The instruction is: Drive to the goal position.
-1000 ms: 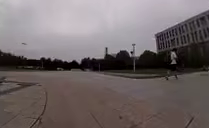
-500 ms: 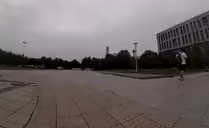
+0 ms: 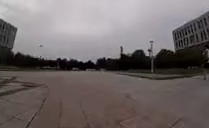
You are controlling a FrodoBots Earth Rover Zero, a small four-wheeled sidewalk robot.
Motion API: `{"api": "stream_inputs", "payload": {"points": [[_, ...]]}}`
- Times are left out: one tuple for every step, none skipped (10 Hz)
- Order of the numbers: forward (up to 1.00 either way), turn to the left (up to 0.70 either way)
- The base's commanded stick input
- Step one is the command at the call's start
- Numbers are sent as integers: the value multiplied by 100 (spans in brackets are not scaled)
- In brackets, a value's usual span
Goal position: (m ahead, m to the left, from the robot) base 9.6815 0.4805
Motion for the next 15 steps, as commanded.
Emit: {"api": "stream_inputs", "payload": {"points": [[70,1],[70,1],[70,1],[70,1],[70,1],[70,1],[70,1],[70,1],[70,1],[70,1],[70,1],[70,1],[70,1],[70,1],[70,1]]}}
